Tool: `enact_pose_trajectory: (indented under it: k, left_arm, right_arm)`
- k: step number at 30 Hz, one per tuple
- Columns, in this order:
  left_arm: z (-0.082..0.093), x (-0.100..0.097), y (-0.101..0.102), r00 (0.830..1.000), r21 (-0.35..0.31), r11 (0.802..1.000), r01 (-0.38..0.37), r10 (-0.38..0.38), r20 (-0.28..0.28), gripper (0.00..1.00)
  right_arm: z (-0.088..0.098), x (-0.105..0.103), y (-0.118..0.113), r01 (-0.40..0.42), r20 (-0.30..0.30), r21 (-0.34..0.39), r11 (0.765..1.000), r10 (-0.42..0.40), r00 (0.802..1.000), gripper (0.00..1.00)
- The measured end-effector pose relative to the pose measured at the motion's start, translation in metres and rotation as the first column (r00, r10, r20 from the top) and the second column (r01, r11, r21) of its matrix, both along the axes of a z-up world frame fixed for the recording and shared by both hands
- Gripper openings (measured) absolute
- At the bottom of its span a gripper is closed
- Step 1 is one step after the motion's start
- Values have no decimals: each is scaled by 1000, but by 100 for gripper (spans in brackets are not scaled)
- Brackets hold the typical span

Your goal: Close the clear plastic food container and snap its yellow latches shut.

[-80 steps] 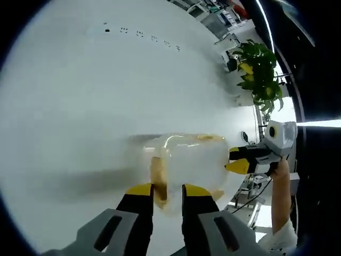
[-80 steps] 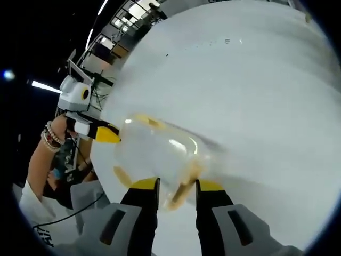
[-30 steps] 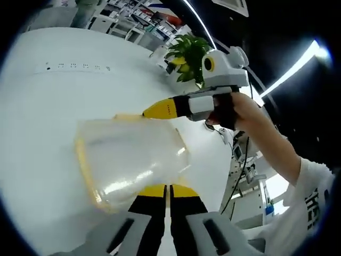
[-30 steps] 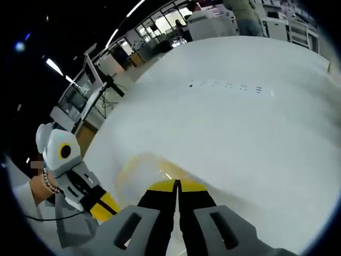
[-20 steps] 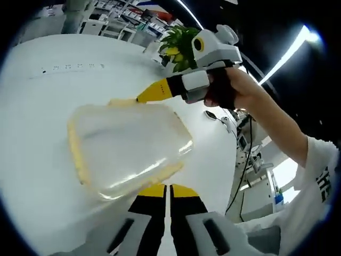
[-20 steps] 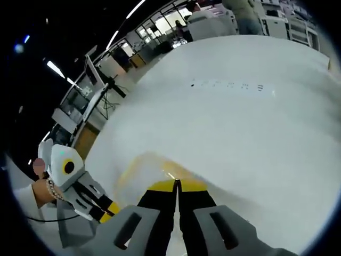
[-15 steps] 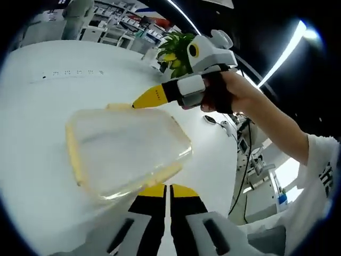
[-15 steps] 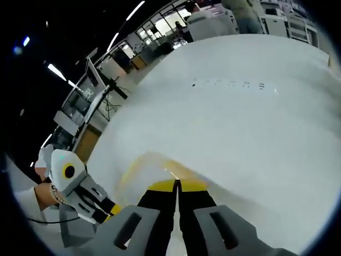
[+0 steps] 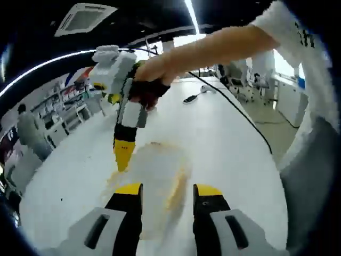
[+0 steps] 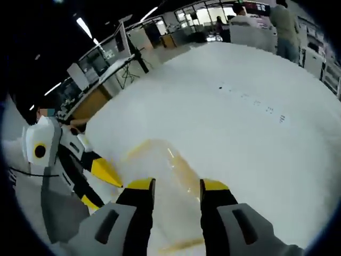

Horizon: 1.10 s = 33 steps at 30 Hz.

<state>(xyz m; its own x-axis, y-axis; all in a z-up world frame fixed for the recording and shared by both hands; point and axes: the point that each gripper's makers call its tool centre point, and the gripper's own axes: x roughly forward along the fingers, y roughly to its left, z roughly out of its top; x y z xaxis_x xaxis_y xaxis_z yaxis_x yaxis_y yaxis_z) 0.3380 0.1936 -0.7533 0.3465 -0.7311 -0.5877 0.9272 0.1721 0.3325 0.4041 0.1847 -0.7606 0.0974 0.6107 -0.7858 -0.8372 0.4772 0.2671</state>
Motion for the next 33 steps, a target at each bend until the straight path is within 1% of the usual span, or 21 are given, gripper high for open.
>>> enact_pose_trajectory:
  k: [1, 4, 5, 7, 8, 9, 10, 11, 12, 13, 14, 15, 16, 17, 19, 22, 24, 26, 28, 31, 33]
  left_arm:
    - [-5, 2, 1, 1000, 43, 999, 23, -23, 18, 32]
    - [-9, 8, 1, 998, 95, 994, 44, -49, 45, 32]
    - [-9, 9, 0, 997, 101, 994, 50, -55, 53, 32]
    - [-9, 11, -1, 994, 124, 990, 70, -80, 76, 31]
    - [-11, 13, 0, 992, 149, 986, 79, -92, 84, 31]
    - [-13, 13, 2, 992, 167, 982, 86, -100, 83, 30]
    - [-15, 14, 2, 991, 177, 980, 88, -104, 82, 29]
    - [-18, 15, 3, 991, 197, 976, 88, -107, 86, 28]
    - [-21, 16, 5, 993, 206, 975, 79, -95, 69, 28]
    - [-23, 15, 7, 997, 207, 977, 58, -69, 44, 28]
    - [-19, 16, 5, 996, 188, 980, 61, -73, 55, 26]
    - [-18, 16, 5, 998, 176, 983, 47, -54, 38, 25]
    - [-18, 16, 5, 999, 171, 984, 43, -48, 26, 25]
    - [-18, 16, 5, 998, 170, 984, 44, -49, 27, 24]
    - [-19, 16, 6, 998, 170, 984, 47, -53, 29, 24]
    - [-20, 15, 6, 997, 181, 982, 56, -64, 42, 24]
    - [-20, 15, 6, 998, 176, 984, 37, -44, 38, 23]
    - [-21, 15, 6, 998, 175, 984, 32, -39, 40, 23]
    - [-21, 14, 5, 998, 180, 983, 38, -48, 49, 23]
    - [-22, 12, 3, 996, 193, 980, 48, -63, 70, 22]
    - [-23, 11, 2, 994, 198, 979, 47, -65, 83, 22]
  right_arm:
    - [-2, 0, -1, -29, 8, -30, 999, 29, 1000, 32]
    - [-9, -1, -3, -126, 5, -99, 987, 127, 992, 36]
    - [-9, -1, -4, -147, 3, -110, 983, 148, 989, 39]
    - [-12, 0, -6, -213, 8, -151, 965, 216, 976, 44]
    - [-13, 2, -8, -246, 16, -179, 953, 253, 967, 46]
    - [-14, 3, -10, -262, 8, -205, 943, 269, 963, 46]
    - [-16, 11, -10, -287, -2, -241, 927, 295, 955, 45]
    - [-17, 15, -9, -306, -3, -255, 917, 316, 949, 45]
    - [-15, 13, -9, -321, -24, -261, 911, 326, 945, 44]
    - [-16, 11, -12, -338, -46, -281, 898, 339, 940, 43]
    - [-16, 10, -15, -354, -60, -301, 885, 353, 934, 41]
    - [-16, 10, -12, -364, -61, -295, 884, 362, 930, 40]
    - [-16, 8, -12, -383, -63, -305, 872, 383, 921, 39]
    - [-16, 7, -11, -409, -62, -314, 857, 412, 909, 38]
    - [-16, 6, -9, -440, -61, -335, 833, 447, 892, 38]
    - [-17, 5, -9, -445, -76, -342, 827, 448, 891, 38]
    - [-18, 5, -10, -450, -88, -347, 823, 449, 889, 39]
    - [-18, 2, -10, -471, -89, -345, 812, 471, 878, 39]
    - [-18, 1, -11, -470, -94, -347, 812, 468, 878, 39]
    - [-18, 1, -11, -481, -98, -363, 798, 481, 871, 38]
    - [-18, -1, -9, -493, -103, -379, 783, 493, 864, 38]
